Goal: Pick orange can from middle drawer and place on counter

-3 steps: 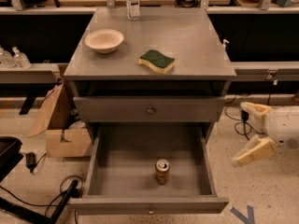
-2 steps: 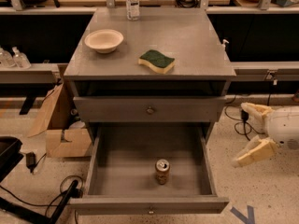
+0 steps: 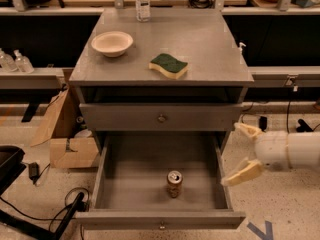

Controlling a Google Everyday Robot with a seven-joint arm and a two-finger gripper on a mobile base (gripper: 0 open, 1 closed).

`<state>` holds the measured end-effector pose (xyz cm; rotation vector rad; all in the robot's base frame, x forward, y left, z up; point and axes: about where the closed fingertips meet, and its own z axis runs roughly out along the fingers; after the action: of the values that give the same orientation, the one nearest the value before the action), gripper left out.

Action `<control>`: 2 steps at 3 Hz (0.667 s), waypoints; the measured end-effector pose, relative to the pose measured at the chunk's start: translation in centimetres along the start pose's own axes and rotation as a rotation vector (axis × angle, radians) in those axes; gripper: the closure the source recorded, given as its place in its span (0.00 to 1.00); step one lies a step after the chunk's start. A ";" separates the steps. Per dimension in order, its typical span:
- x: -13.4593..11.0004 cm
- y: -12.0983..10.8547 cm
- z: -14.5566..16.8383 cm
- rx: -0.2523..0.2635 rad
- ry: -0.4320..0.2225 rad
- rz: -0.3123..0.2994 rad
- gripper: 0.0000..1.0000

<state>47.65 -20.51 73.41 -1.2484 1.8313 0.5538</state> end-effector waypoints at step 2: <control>6.6 0.0 13.9 -0.007 -0.101 -0.126 0.00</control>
Offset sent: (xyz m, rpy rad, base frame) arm 0.0629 0.0918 -0.1863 0.0620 -0.1743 0.1168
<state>51.98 -13.84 60.18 -1.3063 1.6559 0.5439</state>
